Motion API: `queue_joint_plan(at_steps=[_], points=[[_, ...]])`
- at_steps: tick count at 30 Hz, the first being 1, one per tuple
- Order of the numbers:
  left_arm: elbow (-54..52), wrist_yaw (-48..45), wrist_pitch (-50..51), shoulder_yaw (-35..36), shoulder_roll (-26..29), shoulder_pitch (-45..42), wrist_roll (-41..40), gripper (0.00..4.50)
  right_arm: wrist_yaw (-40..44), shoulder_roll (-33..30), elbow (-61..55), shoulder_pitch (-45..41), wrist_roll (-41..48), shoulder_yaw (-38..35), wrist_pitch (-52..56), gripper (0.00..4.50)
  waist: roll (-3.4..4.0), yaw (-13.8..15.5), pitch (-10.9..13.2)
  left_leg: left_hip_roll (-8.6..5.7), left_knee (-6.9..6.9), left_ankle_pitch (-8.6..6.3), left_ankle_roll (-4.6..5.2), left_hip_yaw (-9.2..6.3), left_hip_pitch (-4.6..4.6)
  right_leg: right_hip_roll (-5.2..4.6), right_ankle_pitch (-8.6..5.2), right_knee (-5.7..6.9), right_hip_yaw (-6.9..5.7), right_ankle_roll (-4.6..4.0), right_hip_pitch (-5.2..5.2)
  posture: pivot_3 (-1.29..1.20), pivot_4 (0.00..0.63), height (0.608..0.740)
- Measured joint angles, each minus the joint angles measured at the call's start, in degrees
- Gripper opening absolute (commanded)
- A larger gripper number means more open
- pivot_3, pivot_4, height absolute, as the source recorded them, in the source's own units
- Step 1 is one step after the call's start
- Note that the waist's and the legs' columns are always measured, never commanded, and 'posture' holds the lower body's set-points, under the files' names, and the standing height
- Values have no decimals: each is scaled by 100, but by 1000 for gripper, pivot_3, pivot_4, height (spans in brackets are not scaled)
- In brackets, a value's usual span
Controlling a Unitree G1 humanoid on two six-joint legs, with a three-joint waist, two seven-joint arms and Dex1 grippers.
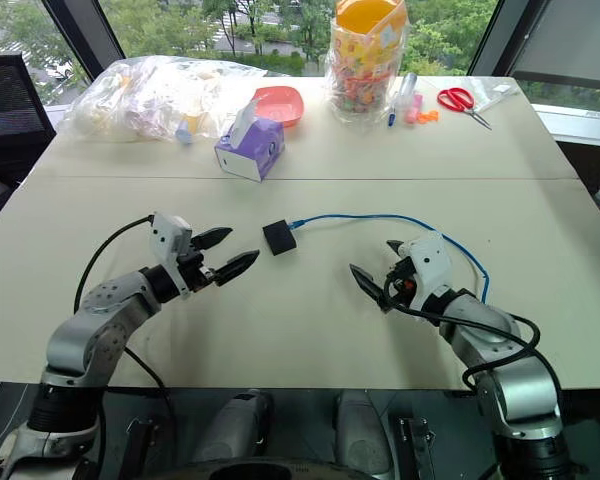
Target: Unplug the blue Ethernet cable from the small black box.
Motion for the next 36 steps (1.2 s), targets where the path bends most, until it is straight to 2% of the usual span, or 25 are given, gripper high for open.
queue_joint_plan(at_steps=[11, 20, 28, 31, 36], points=[[-12, -245, 169, 72, 153, -6, -237, 4406, 216, -388, -155, -423, 644, -124, 659, 4500, -1, 3, 0, 0, 1, 0, 0, 1, -1, 0, 0, 0, 0, -2, -1, 0, 150, 740], [-121, -407, 312, 77, 307, -13, -360, 4406, 397, -631, -34, -666, 717, -136, 701, 4500, -1, -1, 1, 1, 1, 0, 0, 2, -2, 0, -2, 0, 0, -5, -1, 0, 150, 740], [-113, -469, 332, 80, 315, -29, -407, 4406, 870, -1121, 326, -1073, 769, -42, 749, 4500, -1, -4, 2, 1, 2, 0, 0, 4, -1, 0, -1, 0, 1, -5, -1, 0, 150, 740], [-113, -643, 396, 71, 416, -44, -438, 4406, 1150, -1331, 627, -1477, 744, 135, 742, 4500, 0, -14, 3, 1, 2, 0, 0, 6, 0, 0, 0, 0, 1, -4, -2, 0, 150, 740], [55, -1095, 676, 37, 733, -512, -625, 4406, 2020, -1545, 2030, -3349, 236, 1091, 460, 4500, 8, -40, 20, 7, 11, 2, 1, 17, 1, 3, 6, 4, 1, -23, -8, 0, 150, 740]])
